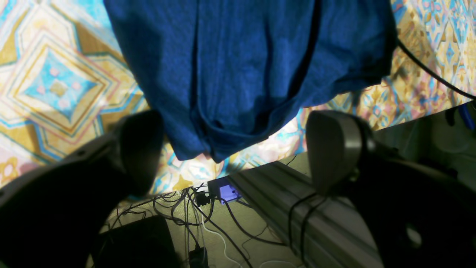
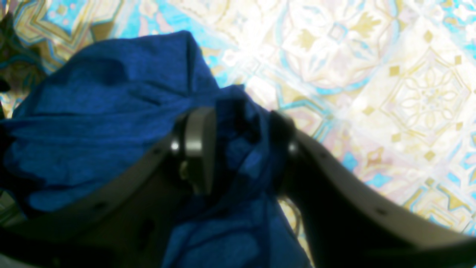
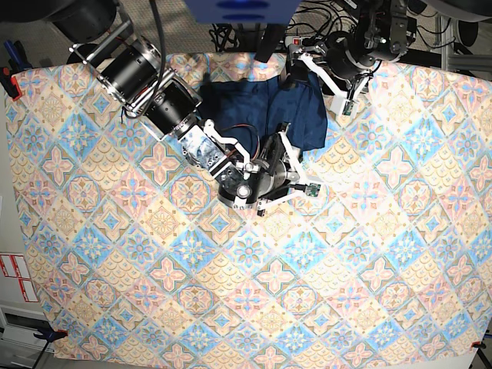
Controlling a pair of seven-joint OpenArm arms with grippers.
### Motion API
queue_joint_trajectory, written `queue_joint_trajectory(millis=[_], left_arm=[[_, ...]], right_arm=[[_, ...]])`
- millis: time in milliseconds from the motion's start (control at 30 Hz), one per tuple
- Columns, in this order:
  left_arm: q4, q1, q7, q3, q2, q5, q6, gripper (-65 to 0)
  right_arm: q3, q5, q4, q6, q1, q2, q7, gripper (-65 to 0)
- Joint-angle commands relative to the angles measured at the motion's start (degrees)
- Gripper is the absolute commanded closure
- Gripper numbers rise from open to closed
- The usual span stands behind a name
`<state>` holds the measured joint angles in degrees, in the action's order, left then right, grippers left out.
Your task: Fold the T-shirt properly
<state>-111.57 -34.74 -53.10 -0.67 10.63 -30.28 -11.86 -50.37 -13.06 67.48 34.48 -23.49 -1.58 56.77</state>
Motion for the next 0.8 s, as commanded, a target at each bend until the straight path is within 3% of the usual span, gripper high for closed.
queue_joint_trajectory(millis=[0, 267, 533, 767], left_arm=[[-1.0, 0.0, 0.7, 0.0, 0.2, -0.7, -0.2, -59.0], [-1.0, 0.1, 0.7, 0.0, 0.2, -0.7, -0.2, -59.0], [-1.0, 0.1, 0.7, 0.0, 0.2, -0.7, -0.2, -59.0], [-0.9, 0.1, 0.7, 0.0, 0.2, -0.7, -0.2, -59.0]], right_arm=[[0.1, -0.5, 0.8, 0.2, -1.4, -0.6, -0.5, -23.6], [-0.1, -0.5, -1.2, 0.2, -1.4, -0.5, -0.6, -23.6], [-9.0, -0.4, -2.0, 0.2, -1.5, -0.5, -0.9, -23.6], [-10.7, -0.3, -6.1, 0.2, -1.5, -0.1, -2.4, -23.6]])
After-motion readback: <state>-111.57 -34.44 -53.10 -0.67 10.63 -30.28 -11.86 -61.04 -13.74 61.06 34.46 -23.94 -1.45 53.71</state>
